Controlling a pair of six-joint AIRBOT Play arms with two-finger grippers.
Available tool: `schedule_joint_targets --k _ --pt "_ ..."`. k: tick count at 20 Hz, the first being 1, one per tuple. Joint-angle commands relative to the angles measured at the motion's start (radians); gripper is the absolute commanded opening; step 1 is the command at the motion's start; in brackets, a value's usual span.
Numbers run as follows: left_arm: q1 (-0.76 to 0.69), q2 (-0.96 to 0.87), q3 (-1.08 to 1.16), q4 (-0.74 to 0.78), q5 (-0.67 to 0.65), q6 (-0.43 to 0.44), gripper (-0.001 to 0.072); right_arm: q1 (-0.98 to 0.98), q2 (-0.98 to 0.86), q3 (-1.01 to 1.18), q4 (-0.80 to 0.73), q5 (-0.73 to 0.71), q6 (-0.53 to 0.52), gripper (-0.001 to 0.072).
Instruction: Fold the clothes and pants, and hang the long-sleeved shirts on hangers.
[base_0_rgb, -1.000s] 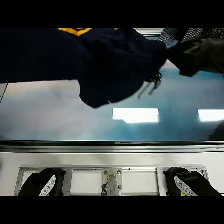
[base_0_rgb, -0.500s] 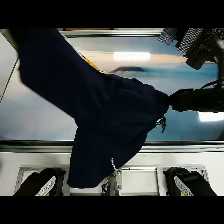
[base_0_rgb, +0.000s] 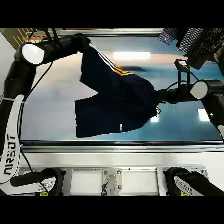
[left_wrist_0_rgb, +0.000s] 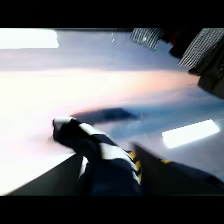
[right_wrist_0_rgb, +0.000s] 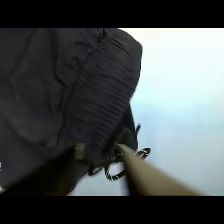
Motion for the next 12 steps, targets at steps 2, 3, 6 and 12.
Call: schedule_joint_targets --k 2,3,6,12 --pt "0.097 -0.072 0.0 0.001 -0.079 -0.08 0.0629 -0.077 -0.084 0.021 -0.011 -0.225 0.003 0.0603" --pt "0.146 -0.064 0.0 0.001 -0.153 -0.088 0.0628 -0.104 -0.067 0.029 -0.011 -0.222 0.003 0.0603" --pt "0.287 0.002 -0.094 0.002 -0.392 -0.087 0.0591 -0.156 0.024 0.02 -0.014 -0.143 0.002 0.0603" --pt "0.405 0.235 -0.736 -0.003 -0.455 -0.088 0.0591 -0.154 0.158 -0.063 -0.005 -0.1 0.0 0.0602"
